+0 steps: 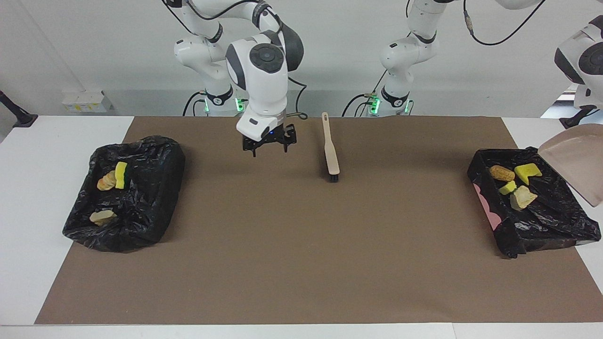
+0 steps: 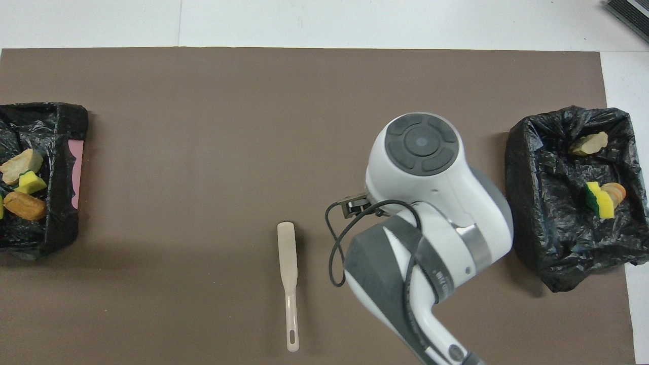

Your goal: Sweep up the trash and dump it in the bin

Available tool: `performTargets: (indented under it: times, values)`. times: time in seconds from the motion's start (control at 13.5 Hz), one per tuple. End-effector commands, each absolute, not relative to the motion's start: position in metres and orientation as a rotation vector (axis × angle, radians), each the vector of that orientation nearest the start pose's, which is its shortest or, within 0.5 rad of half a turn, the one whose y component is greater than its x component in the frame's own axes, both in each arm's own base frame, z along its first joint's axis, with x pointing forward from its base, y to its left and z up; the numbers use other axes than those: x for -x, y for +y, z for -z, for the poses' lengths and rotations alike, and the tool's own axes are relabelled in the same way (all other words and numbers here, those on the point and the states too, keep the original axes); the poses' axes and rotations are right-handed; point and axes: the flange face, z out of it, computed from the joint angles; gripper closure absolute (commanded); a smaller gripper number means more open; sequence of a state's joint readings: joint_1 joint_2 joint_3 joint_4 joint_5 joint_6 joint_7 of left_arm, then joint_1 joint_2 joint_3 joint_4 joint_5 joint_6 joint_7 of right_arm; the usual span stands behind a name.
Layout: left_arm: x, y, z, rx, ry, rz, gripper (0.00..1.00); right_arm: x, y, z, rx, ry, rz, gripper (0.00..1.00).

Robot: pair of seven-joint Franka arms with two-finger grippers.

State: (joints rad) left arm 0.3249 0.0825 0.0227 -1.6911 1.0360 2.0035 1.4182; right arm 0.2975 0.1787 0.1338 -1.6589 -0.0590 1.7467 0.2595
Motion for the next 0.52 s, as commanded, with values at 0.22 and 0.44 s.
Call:
performTargets:
  times: [0.22, 0.44]
  values:
    - [-0.567, 0.220, -0.588, 1.947, 1.505, -0.574, 1.00, -0.602, 0.117, -0.526, 3.211, -0.129, -0.033, 0.00]
    - [-0.571, 0.188, -0.573, 2.140, 1.574, -0.419, 1.00, -0.602, 0.089, -0.554, 3.216, -0.044, 0.044, 0.00]
